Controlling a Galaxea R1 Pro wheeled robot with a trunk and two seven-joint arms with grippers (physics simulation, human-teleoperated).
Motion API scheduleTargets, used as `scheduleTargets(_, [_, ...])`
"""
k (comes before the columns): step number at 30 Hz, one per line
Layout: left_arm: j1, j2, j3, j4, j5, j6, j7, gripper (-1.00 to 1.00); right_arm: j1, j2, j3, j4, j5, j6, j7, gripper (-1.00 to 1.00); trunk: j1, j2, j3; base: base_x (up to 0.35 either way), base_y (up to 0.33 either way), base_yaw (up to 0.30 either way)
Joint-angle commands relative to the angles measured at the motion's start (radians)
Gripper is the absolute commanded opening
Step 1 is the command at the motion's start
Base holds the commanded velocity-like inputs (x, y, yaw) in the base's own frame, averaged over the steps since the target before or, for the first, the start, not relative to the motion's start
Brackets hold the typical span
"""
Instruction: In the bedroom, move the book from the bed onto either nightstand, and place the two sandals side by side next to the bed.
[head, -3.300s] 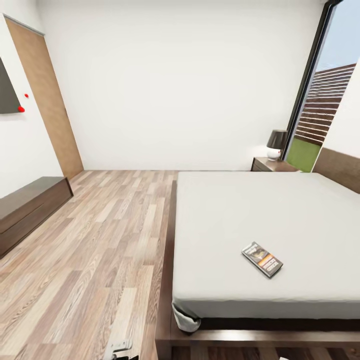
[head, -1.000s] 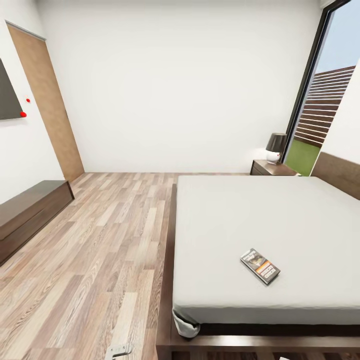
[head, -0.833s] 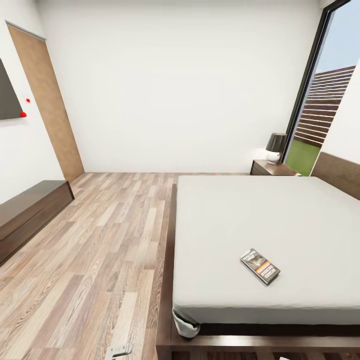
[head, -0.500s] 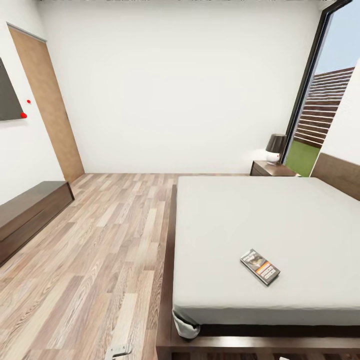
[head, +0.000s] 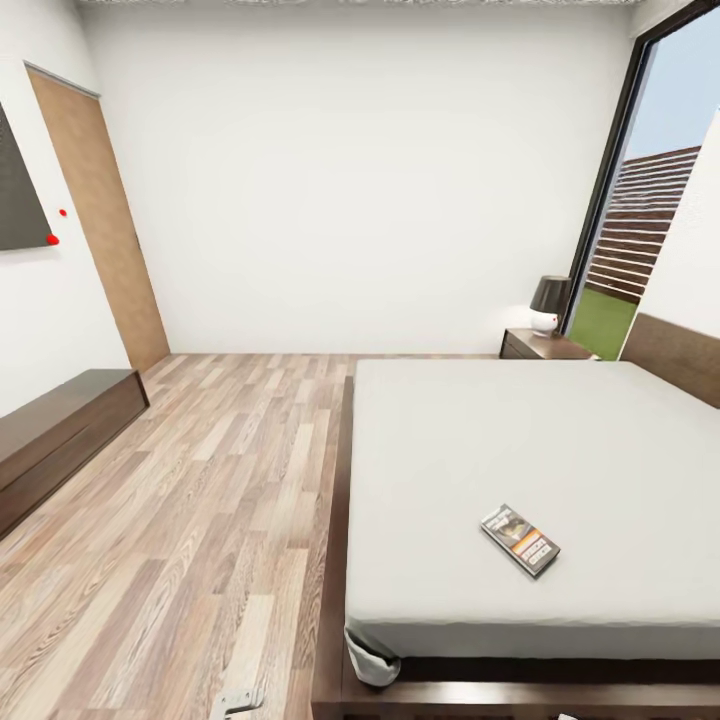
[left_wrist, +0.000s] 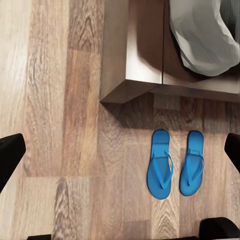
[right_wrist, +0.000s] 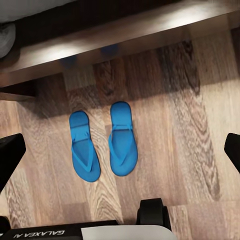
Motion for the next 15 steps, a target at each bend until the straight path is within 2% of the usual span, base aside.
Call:
scheduleTargets(1, [-0.001,0.000,0.002,0.001,0.007,-0.001,-0.005,1.00,-0.001,0.000,-0.002,0.000,-0.010,0.002,0.005,1.00,0.000,-0.001,0.001,0.000,0.000,0.000])
scheduleTargets(15, [-0.001,0.000,0.002,0.001,0.007,-0.001,-0.006,1.00,-0.001,0.000,-0.002,0.000,-0.009,0.002,0.005,1.00,0.000,-0.001,0.023,0.000,0.000,0.000])
